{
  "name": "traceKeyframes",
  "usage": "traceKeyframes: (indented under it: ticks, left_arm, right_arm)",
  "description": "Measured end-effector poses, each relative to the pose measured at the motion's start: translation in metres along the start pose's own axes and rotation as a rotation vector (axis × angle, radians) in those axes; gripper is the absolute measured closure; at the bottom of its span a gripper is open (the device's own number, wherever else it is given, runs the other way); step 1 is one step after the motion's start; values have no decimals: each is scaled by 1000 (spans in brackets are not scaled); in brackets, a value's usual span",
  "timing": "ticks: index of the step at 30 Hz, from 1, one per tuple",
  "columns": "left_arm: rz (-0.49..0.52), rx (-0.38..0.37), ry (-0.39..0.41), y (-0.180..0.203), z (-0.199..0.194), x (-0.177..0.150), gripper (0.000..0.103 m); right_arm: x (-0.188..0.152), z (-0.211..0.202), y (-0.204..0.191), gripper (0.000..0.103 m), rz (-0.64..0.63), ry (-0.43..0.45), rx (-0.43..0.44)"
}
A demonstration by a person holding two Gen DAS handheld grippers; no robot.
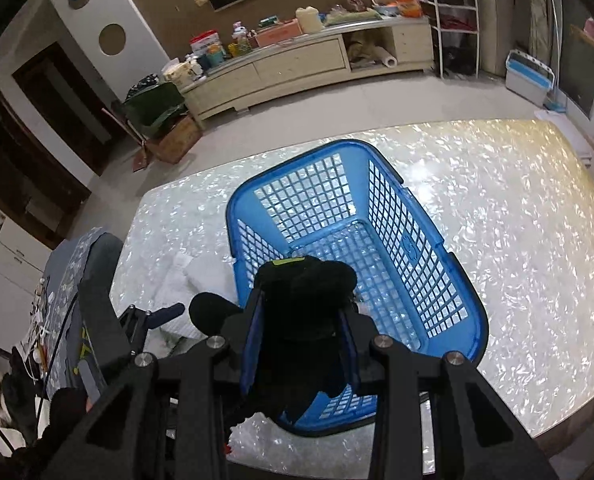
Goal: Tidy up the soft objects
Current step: 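Drop the black plush toy into the basket with right gripper while left grasps white towel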
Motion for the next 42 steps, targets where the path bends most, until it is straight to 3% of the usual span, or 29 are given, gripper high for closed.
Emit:
traceKeyframes:
  ticks: [3,13,16,18,20,24,27,31,42]
  left_arm:
    - [59,-17,-5,7,13,1,1]
    - [114,-31,-6,14,37,7,2]
    - [135,-39,-18,19,41,7,22]
    - [131,-69,-32,23,44,6,50]
    - [118,-96,-61,25,49,4,66]
    - [80,-129,-79,27,54,0,88]
    - [43,-147,-82,25,53,0,93]
    - [11,-148,-72,16,41,-2,94]
    - [-98,-123,4,-18,-18,4,95]
  right_arm:
    - [4,2,2,71,18,-7,-6]
    - [15,22,15,70,99,-56,-29]
    - [15,32,16,70,115,-85,-53]
    - [14,36,16,70,115,-97,-66]
    - [14,39,15,68,107,-106,-85]
    - [10,37,17,57,56,-107,-151]
    - [5,32,19,36,29,-106,-175]
    - [-6,25,21,22,-16,-109,-217]
    - [-36,32,14,18,-112,-185,-276]
Point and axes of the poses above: each gripper's, at about its wrist camera, not at the fingertips, and z roughly the way its jaws point, y to its right, x to its top, the point moved 5 cm from there along z, roughly the way its jaws point, and after that the axes turned 2 degrees about y, right-handed, at the moved point
